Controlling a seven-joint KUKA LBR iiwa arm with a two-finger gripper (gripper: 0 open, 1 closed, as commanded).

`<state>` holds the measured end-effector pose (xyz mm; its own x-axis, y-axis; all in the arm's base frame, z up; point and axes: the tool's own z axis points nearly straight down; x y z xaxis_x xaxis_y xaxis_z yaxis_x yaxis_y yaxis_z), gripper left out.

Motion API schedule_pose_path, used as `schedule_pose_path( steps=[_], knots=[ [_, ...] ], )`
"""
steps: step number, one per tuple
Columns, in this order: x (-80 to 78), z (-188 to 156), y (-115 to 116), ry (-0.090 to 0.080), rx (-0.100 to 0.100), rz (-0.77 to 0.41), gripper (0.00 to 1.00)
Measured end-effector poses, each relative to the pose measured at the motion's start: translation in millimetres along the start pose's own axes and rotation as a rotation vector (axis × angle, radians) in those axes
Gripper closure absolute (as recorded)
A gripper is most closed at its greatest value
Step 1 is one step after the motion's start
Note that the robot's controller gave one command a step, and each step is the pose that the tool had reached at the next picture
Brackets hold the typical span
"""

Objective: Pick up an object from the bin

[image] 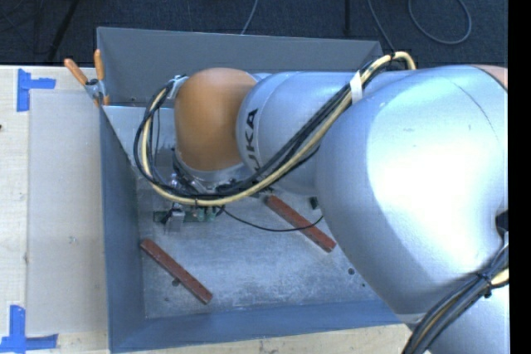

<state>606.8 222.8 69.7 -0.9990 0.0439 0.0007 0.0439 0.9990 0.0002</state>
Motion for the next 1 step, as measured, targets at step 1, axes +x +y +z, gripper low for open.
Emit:
schedule_pose_path(
  steps=[1],
  knots=[
    [-6.5,-153.4,-11.1,-0.009,-0.003,0.092,1.0]
  ],
)
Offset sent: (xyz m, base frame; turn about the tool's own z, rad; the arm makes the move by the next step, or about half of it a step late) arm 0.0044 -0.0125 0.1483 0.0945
